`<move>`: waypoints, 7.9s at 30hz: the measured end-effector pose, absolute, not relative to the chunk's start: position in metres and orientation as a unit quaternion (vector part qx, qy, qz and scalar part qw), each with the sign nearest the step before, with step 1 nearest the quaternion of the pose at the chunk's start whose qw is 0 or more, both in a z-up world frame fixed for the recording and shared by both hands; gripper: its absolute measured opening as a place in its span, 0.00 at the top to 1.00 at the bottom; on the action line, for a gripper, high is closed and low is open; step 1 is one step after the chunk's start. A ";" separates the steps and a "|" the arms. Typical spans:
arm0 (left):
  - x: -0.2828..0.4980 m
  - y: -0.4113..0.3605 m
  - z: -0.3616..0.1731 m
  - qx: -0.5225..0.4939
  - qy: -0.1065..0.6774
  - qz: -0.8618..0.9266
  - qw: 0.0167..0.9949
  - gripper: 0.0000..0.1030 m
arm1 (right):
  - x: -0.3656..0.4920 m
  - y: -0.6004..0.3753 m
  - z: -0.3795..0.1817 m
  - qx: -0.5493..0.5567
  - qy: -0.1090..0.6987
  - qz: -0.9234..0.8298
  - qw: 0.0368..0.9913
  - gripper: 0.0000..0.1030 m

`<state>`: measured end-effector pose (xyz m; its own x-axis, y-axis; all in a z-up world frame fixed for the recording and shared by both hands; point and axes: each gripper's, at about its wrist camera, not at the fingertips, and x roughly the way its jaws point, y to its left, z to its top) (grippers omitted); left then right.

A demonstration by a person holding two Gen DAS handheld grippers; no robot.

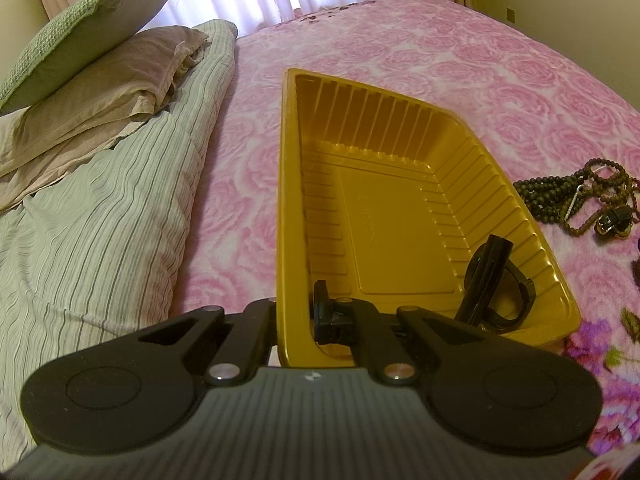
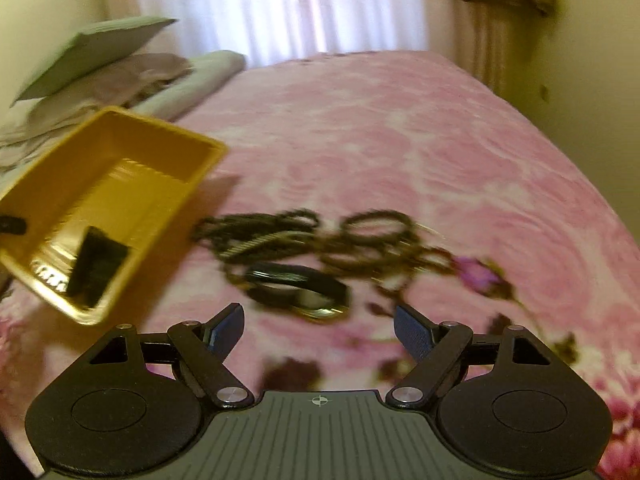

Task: Organize jewelry

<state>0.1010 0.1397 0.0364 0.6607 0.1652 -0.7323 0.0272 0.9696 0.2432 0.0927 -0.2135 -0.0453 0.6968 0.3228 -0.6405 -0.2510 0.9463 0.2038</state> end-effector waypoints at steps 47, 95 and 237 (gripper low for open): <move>0.102 0.137 0.035 0.122 0.412 0.041 0.902 0.98 | 0.108 -0.170 -0.042 -0.017 0.303 0.162 0.939 0.60; 0.100 0.137 0.030 0.119 0.414 0.037 0.902 0.97 | 0.114 -0.059 0.006 0.005 0.272 0.370 0.888 0.20; 0.102 0.138 0.030 0.121 0.409 0.037 0.904 0.98 | 0.119 -0.201 -0.030 0.066 0.345 0.183 0.918 0.52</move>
